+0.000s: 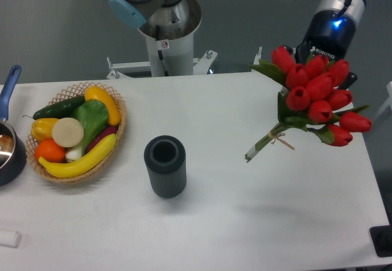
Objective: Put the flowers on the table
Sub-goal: 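Carry the red tulip bouquet with the gripper toward the table center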
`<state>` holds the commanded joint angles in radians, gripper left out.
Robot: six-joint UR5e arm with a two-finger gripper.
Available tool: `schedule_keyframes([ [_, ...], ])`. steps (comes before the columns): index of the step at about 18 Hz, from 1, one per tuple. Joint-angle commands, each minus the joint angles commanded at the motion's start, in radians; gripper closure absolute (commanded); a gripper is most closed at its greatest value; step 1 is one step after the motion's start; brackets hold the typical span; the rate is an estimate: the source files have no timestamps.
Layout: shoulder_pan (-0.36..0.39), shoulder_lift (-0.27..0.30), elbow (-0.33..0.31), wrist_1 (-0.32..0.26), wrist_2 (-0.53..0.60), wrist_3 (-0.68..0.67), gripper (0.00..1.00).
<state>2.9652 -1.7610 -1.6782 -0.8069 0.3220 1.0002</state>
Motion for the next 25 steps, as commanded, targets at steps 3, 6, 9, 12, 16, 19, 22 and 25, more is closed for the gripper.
schedule_keyframes([
  [3,-0.005,0.000,0.005,0.000,0.054,-0.003,0.55],
  [6,-0.005,0.009,-0.005,0.003,0.092,0.000,0.55],
  [9,-0.021,0.012,-0.005,0.005,0.159,0.002,0.55],
  [12,-0.041,0.011,0.008,0.002,0.210,-0.002,0.55],
  [16,-0.087,0.017,-0.005,0.003,0.339,0.000,0.54],
  [19,-0.103,0.025,-0.009,0.003,0.416,0.002,0.54],
  [22,-0.135,0.015,-0.009,0.008,0.474,0.003,0.55],
  [25,-0.138,0.017,-0.011,0.003,0.563,0.035,0.55],
])
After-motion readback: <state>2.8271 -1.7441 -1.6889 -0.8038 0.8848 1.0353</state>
